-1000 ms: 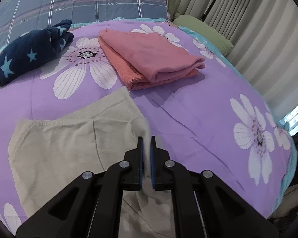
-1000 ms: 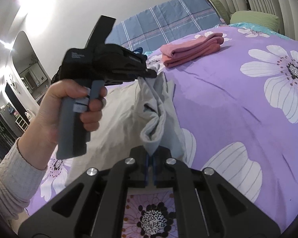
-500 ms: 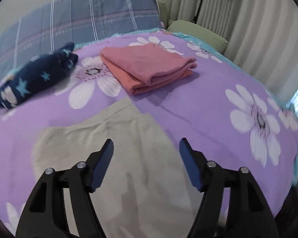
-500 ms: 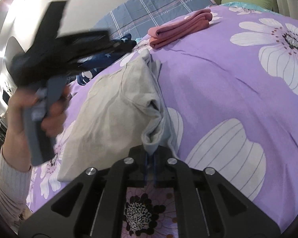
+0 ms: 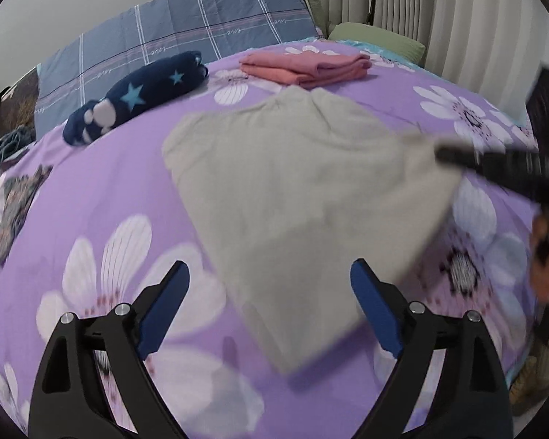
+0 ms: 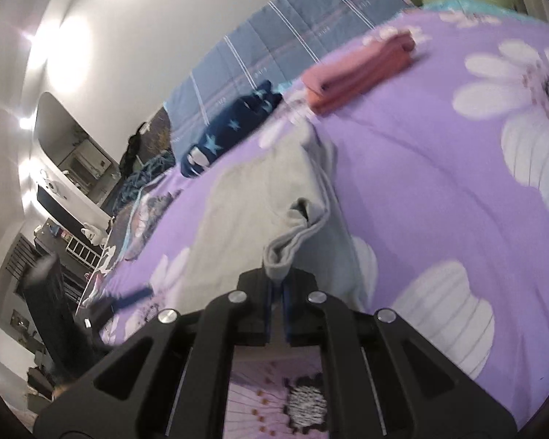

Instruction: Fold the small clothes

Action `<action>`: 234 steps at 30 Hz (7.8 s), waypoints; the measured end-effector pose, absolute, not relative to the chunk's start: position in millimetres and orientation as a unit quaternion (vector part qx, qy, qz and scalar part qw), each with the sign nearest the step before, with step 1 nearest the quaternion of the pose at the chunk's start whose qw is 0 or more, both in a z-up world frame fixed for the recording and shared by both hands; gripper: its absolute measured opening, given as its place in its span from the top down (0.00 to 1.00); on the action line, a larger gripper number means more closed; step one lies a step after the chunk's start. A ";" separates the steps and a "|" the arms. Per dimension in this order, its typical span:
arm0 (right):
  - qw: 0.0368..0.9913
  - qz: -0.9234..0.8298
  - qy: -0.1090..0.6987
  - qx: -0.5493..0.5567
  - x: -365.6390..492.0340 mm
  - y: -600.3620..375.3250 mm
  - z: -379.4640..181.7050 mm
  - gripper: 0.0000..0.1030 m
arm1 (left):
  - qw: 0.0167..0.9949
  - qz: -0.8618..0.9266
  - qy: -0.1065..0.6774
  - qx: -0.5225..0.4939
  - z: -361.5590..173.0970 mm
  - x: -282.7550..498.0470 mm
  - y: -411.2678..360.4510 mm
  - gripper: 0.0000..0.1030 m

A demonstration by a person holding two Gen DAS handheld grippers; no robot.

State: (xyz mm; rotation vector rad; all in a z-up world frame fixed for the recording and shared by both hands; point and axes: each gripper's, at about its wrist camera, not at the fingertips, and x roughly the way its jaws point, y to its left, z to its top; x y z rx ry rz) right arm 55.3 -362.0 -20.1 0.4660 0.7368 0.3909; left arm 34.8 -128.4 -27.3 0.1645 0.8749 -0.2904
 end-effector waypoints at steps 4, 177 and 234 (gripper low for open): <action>0.893 0.187 0.348 0.215 55.1 -357.7 -12.2 0.96 | 0.885 -0.153 0.431 0.082 -35.4 14.6 -129.7 0.12; 0.906 -0.078 0.409 0.070 467.0 -459.2 -56.9 0.39 | 0.933 -0.106 0.319 0.128 -51.9 429.8 -284.2 0.36; 0.956 -0.060 0.286 -0.037 200.1 -421.3 33.0 0.05 | 0.946 -0.196 0.256 0.015 30.1 228.3 -235.3 0.01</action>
